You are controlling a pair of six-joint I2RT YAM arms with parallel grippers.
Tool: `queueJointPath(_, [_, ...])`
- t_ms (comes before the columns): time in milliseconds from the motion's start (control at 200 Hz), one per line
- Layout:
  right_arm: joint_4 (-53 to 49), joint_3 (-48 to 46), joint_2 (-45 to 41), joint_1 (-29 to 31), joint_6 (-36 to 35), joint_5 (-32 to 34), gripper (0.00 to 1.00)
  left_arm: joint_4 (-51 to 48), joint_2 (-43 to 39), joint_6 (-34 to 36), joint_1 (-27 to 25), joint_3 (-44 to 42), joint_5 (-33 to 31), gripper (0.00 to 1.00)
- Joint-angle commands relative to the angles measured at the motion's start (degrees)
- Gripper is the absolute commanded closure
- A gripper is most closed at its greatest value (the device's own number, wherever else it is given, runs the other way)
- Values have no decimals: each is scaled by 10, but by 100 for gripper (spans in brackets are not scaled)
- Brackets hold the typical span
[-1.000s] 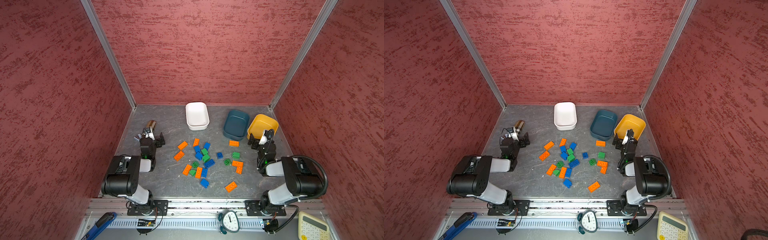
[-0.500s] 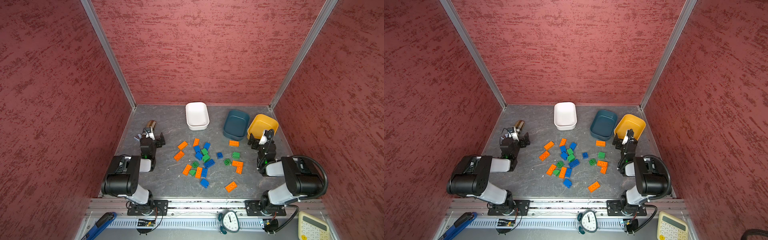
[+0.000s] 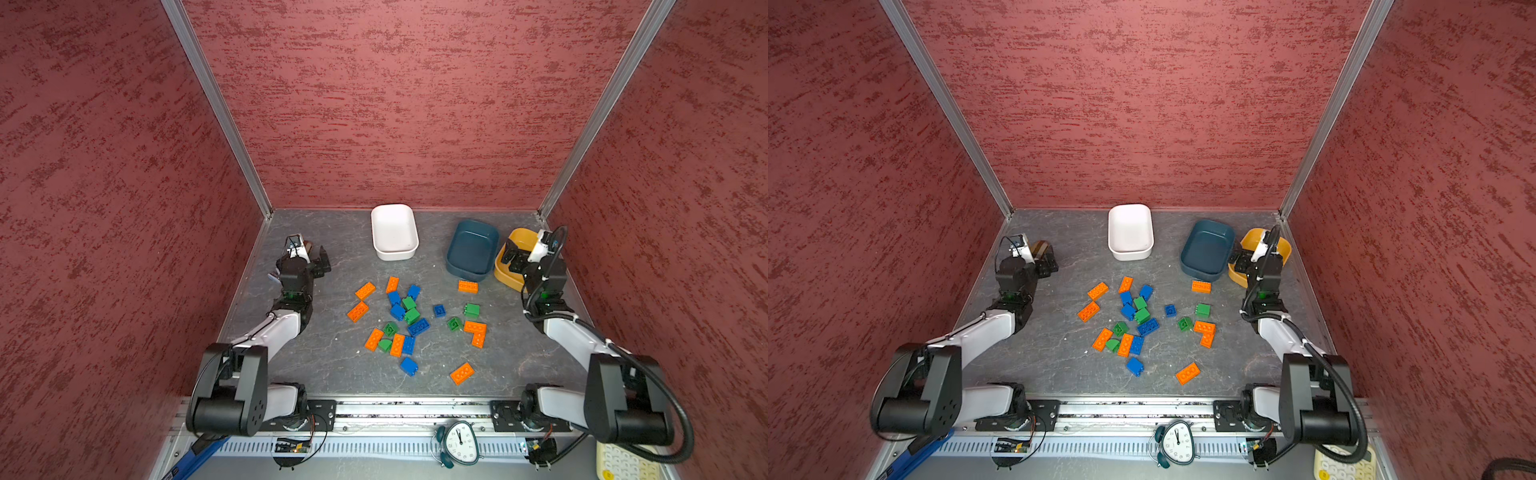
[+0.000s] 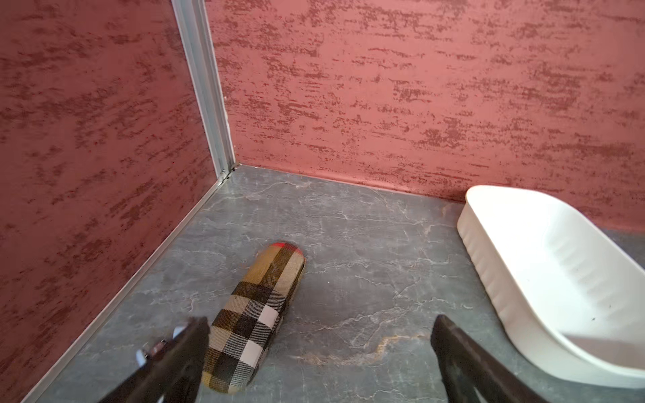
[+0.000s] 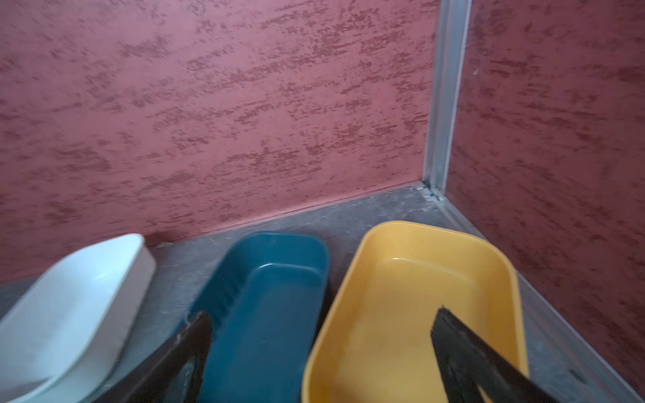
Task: Sort the legos into containers by color
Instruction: 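Grasp an orange brick with the right gripper while the left gripper moves toward the bricks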
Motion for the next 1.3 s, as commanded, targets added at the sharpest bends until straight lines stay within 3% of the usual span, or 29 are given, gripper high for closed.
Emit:
queueJointPath(0, [-205,37,-4,5,108,-93,1,-145,-32,-91,-42,41,-114,1])
queueJointPath(60, [-251,50,1,13,124,-155,1,-199,-40,-153,-64,61,-110,1])
queueJointPath(130, [-303,58,8,36,140,-177,1,-221,-49,-203,-83,65,-76,1])
queueJointPath(235, [-355,57,28,81,147,-176,1,-221,-61,-275,-101,55,-76,1])
queueJointPath(301, [-379,60,45,111,159,-137,1,-224,-64,-298,-111,53,-83,1])
queueJointPath(411, [-394,69,80,164,160,-63,1,-235,-62,-299,-136,57,-133,1])
queueJointPath(511, [-421,106,139,191,168,19,1,-200,-61,-283,-147,46,-130,1])
queueJointPath(691, [-454,181,241,211,162,68,1,-141,-69,-250,-165,23,-131,1])
queueJointPath(842, [-470,217,288,218,169,108,2,7,-77,-213,-171,-38,-126,1])
queueJointPath(912, [-468,225,300,219,163,113,3,-51,-83,-253,-166,-25,-160,1])
queueJointPath(982, [-470,232,312,220,157,121,6,-118,-87,-284,-149,-6,-153,1])
queueJointPath(1297, [-453,215,322,224,117,112,26,-166,-89,-275,-143,13,-111,1])
